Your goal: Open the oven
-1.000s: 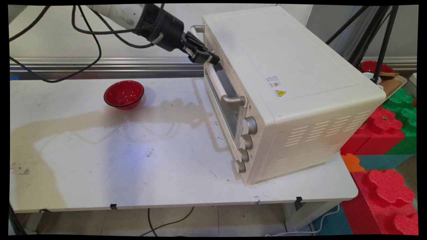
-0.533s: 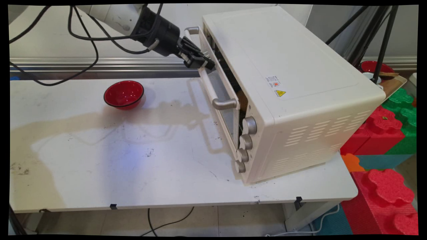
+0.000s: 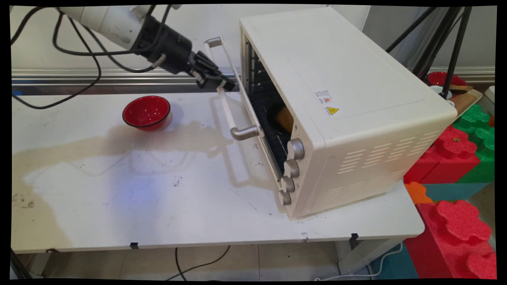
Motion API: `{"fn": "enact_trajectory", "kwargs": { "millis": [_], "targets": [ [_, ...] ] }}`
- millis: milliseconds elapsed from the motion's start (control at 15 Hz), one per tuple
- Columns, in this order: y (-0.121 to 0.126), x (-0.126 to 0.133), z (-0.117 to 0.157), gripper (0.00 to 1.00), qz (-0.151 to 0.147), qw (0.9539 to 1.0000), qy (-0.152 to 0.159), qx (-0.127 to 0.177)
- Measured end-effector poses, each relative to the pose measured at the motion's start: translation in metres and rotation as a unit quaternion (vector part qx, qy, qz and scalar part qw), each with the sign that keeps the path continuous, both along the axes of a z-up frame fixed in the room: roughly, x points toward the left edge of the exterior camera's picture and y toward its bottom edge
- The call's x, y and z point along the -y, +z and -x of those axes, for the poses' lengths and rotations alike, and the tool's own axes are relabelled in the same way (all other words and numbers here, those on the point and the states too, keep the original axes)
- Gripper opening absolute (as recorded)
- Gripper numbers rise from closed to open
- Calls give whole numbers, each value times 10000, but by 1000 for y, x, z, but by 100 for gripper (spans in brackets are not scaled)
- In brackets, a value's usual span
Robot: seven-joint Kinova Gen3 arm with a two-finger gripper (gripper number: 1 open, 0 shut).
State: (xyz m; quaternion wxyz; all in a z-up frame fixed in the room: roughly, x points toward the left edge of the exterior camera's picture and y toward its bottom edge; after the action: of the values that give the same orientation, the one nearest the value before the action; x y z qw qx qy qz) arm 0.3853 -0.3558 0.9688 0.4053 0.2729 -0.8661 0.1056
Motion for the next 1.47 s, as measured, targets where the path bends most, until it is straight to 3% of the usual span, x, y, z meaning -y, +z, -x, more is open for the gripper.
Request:
{"fn": "enact_trajectory", "kwargs": {
  "millis": [600,1467],
  "targets": [
    [-26,-29,-35,0,-221,9994,-107,258],
    [-74,-59,-53,0,-507,9967,-280,575]
  ]
}}
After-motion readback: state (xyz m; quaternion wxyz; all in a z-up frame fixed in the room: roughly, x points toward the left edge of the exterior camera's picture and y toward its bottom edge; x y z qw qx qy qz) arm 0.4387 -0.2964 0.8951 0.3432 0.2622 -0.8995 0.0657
